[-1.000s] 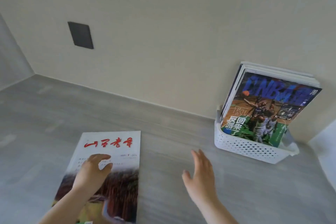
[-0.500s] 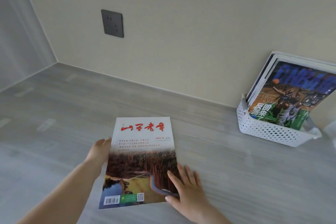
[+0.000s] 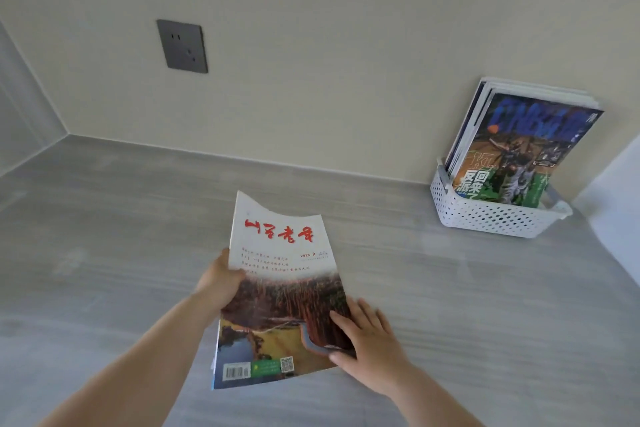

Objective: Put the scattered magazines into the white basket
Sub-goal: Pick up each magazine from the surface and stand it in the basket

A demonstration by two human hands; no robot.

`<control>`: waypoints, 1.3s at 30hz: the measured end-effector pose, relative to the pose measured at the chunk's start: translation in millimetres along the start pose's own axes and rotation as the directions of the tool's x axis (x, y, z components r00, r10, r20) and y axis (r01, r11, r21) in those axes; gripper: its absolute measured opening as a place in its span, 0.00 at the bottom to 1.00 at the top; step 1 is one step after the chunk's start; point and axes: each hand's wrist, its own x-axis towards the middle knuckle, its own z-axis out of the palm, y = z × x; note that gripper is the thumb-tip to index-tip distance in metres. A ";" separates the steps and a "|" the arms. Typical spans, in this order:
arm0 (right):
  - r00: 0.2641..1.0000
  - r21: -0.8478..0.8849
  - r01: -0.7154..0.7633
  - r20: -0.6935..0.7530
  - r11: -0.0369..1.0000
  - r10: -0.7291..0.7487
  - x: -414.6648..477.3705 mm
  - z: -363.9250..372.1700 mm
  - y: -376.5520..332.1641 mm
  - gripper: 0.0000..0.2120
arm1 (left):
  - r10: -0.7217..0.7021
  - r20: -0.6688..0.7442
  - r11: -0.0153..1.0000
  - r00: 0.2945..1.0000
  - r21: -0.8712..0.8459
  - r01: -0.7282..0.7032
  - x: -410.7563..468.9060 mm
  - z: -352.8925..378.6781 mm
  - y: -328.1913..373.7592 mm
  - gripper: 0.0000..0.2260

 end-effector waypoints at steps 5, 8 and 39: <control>0.967 0.475 -0.058 -0.190 0.878 0.167 2.0 -7.3 -9.8 0.28 | 0.150 -0.028 0.976 0.988 -0.158 -0.152 -5.3 -4.7 17.0 0.13; 0.918 0.931 0.036 -0.174 0.363 0.355 6.8 -31.1 -10.1 0.23 | 0.230 -0.020 0.916 0.973 -0.335 -0.223 -15.8 -3.7 39.3 0.12; 0.626 0.883 0.301 -0.468 0.360 0.623 4.7 -283.6 339.0 0.07 | 0.487 0.109 0.862 0.866 -0.216 -0.458 11.6 290.3 327.7 0.18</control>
